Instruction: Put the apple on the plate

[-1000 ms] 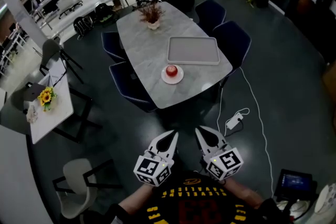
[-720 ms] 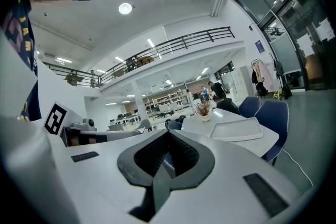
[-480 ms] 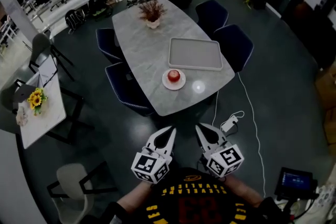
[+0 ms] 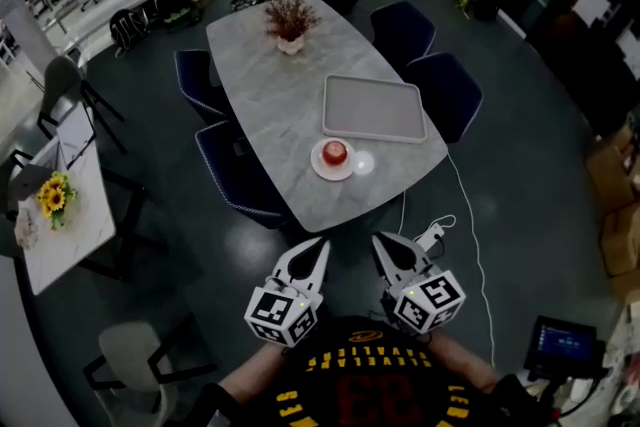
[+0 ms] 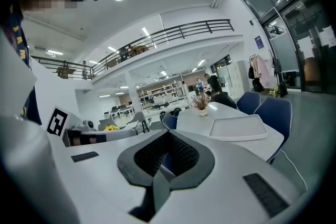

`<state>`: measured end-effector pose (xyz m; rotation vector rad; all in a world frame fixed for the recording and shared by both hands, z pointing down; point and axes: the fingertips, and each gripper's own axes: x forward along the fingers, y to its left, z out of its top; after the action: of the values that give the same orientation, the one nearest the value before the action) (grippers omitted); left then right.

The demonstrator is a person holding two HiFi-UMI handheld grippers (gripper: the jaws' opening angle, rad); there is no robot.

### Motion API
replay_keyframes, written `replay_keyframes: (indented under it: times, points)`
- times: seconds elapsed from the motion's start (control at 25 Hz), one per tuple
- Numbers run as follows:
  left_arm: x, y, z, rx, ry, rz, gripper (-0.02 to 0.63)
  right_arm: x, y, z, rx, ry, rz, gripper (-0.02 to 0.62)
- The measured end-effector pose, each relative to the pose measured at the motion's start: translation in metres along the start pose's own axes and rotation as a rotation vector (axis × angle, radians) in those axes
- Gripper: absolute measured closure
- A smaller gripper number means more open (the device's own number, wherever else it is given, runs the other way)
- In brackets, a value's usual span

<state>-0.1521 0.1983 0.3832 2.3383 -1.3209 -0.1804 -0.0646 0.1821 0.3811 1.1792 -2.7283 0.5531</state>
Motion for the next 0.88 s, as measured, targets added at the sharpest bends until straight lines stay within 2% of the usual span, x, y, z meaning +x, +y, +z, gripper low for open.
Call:
replay_keyframes:
  times: [0.48,0.88]
  points:
    - [0.005,0.036,0.024,-0.024,-0.039,0.011,0.604,0.034,0.005,0.015,-0.009,0.002,0.008,0.589]
    - [0.018,0.059,0.031,-0.038,-0.029,0.081,0.604,0.062,-0.013,0.021,0.076,0.002,0.057,0.589]
